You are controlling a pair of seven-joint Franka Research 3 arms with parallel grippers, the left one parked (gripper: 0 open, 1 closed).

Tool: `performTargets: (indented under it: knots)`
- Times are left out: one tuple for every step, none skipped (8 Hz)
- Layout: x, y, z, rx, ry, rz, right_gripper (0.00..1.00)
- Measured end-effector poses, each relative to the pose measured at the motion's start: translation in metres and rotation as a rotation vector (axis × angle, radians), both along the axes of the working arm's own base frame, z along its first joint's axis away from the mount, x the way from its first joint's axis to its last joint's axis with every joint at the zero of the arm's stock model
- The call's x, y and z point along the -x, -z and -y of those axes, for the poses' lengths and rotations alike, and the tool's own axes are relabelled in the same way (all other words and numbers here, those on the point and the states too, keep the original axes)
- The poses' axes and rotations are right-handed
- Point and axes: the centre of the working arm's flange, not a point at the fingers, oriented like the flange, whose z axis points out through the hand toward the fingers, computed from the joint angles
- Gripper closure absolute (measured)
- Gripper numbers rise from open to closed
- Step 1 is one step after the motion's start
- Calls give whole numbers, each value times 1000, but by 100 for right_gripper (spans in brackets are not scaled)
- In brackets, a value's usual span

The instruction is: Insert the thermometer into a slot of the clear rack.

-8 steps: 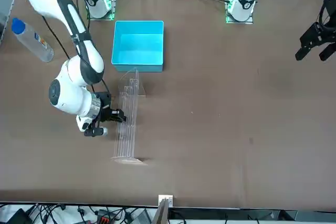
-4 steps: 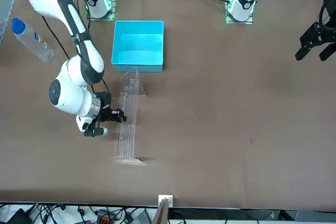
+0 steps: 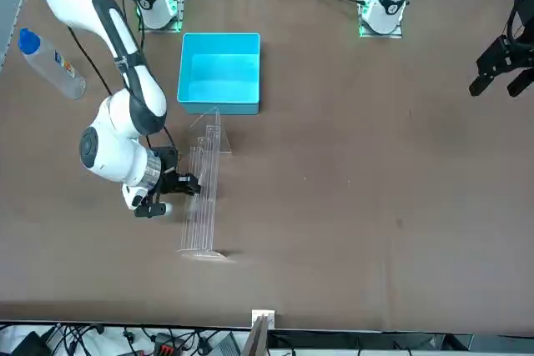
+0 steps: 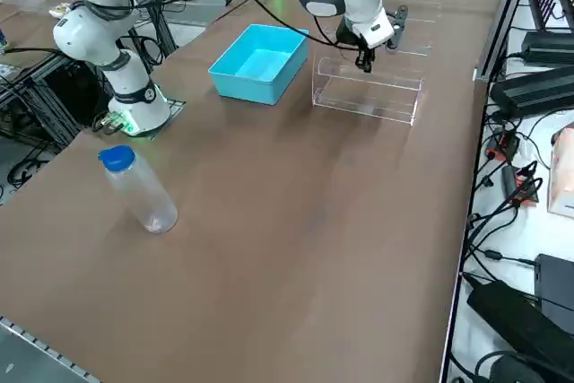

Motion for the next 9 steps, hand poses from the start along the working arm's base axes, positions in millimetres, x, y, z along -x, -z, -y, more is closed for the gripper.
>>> performTargets:
  knots:
    - [0, 0, -1, 0, -1, 1, 58]
    - [0, 0, -1, 0, -1, 1, 52]
    - [0, 0, -1, 0, -1, 1, 37]
    - [0, 0, 0, 6, -3, 4, 20]
    - [-2, 1, 5, 18, -5, 8, 3]
    - [-3, -1, 7, 29, -10, 18, 0]
    - [-6, -11, 9, 38, -17, 33, 0]
    - [-8, -26, 14, 54, -26, 43, 0]
    - [-8, -45, 24, 79, -36, 45, 0]
